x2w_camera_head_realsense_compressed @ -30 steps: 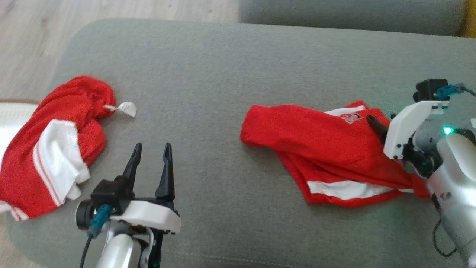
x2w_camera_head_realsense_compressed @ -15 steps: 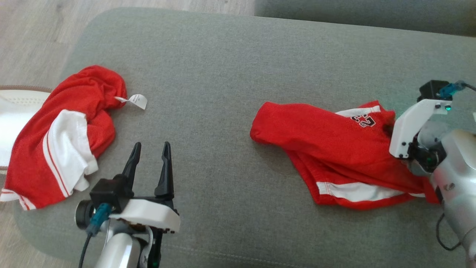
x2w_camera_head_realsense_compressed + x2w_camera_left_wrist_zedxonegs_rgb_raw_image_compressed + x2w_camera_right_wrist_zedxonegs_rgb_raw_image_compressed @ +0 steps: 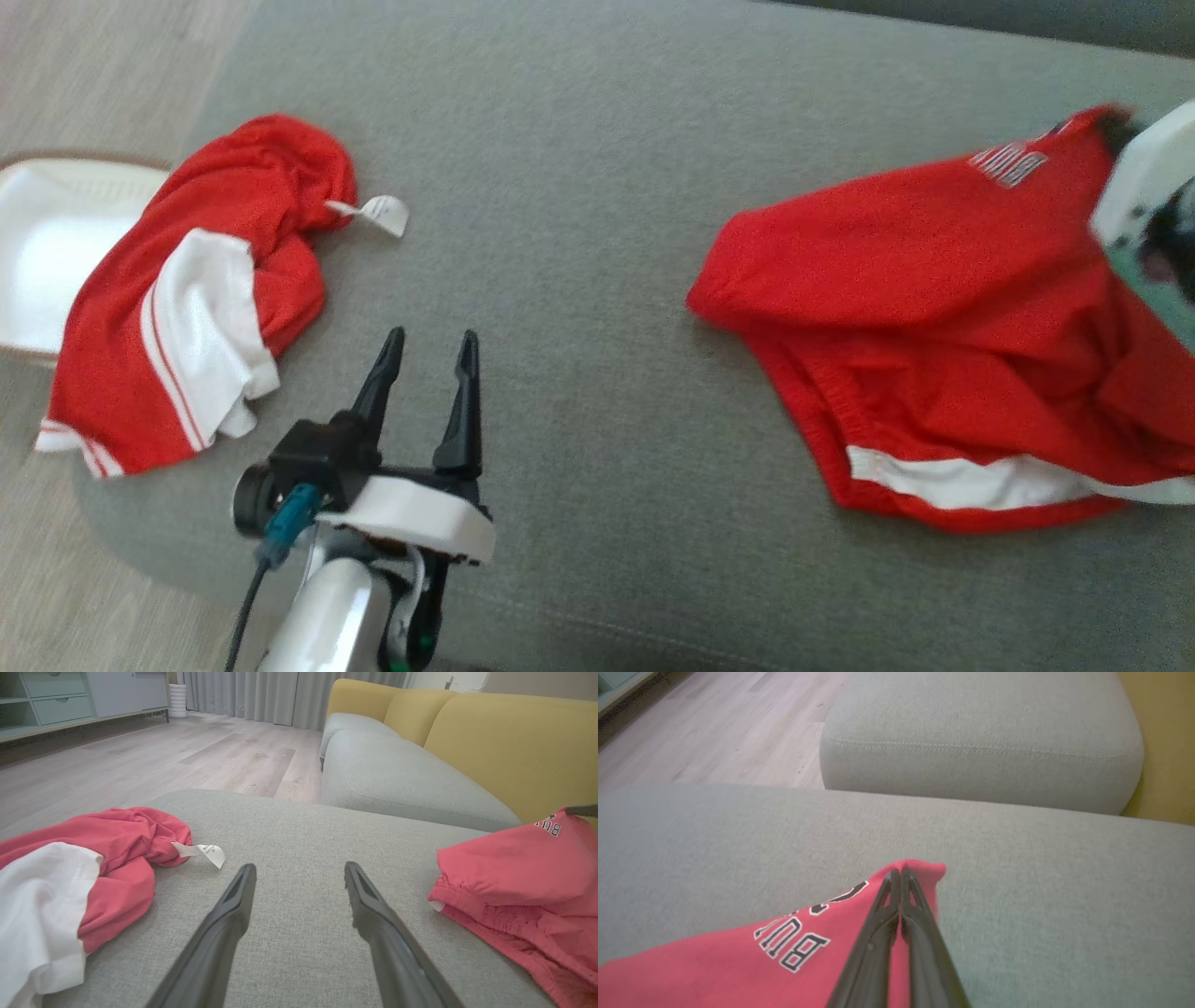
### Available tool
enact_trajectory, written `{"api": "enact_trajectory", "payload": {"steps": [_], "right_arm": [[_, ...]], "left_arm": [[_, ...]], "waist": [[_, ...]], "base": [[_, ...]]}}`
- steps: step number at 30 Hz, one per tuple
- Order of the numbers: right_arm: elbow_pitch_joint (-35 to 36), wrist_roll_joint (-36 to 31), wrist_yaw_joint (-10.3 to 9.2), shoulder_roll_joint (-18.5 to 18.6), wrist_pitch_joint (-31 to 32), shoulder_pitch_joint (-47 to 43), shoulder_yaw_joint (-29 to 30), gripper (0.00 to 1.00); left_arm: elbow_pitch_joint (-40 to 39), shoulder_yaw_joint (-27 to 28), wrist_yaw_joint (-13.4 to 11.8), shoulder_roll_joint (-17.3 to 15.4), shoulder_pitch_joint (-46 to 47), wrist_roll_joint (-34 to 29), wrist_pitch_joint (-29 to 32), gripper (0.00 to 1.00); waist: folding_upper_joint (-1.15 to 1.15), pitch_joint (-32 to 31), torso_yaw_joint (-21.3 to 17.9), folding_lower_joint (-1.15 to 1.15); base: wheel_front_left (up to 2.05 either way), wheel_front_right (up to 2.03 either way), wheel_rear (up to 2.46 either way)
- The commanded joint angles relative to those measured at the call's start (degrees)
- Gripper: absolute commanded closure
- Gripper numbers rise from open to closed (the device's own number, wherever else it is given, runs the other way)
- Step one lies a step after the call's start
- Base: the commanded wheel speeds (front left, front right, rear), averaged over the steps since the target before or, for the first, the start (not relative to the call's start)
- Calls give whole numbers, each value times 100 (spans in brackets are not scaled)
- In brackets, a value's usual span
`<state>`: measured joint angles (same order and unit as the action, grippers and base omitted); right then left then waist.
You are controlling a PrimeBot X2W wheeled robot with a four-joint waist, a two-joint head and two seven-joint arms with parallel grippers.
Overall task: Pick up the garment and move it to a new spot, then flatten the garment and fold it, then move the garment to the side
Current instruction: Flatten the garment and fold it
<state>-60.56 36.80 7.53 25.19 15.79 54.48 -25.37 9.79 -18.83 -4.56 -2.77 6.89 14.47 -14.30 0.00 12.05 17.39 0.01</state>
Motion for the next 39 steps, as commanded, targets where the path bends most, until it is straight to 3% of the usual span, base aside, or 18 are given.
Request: {"api": "enact_trajectory", "payload": {"steps": [1,6,11,12,13,15,21,30,39], "right_arm": [[61,26,-4,135,-135,232,-25,100],[-455,-86,-4,469,-682,800,110,100],[-927,-342,-4,553,-1261,1103,170,100],[-1018,-389,-4,544,-1294,1120,172,71],[-1074,-395,-4,507,-1328,1128,189,5],[-1115,-388,-4,469,-1388,1131,219,0],[-1138,-487,-4,149,-1904,1068,122,0],[-274,-278,-4,-465,-2601,646,-346,0],[1013,97,-4,-351,-2969,-530,-413,0]], "left_arm": [[-220,94,-49,-11,274,37,-70,0],[-269,-179,-167,-11,428,116,-70,0],[-269,-312,-235,-11,520,134,-70,0],[-260,-327,-242,-11,539,134,-70,0],[-248,-342,-249,-11,557,131,-70,0],[-239,-351,-258,-11,572,131,-70,0],[-128,-268,-254,-11,562,112,-70,0],[-29,226,-111,-82,352,50,-70,0],[-104,670,-119,-161,95,-98,-70,0]], "waist": [[0,224,226,-1],[0,463,483,-1],[0,584,548,-1],[0,597,546,-1],[0,603,534,-1],[0,601,511,-1],[0,292,164,-1],[0,-588,-794,-1],[0,-985,-1558,-1]], "base": [[0,0,0],[0,0,0],[0,0,0],[0,0,0],[0,0,0],[0,0,0],[0,0,0],[0,0,0],[0,0,0]]}}
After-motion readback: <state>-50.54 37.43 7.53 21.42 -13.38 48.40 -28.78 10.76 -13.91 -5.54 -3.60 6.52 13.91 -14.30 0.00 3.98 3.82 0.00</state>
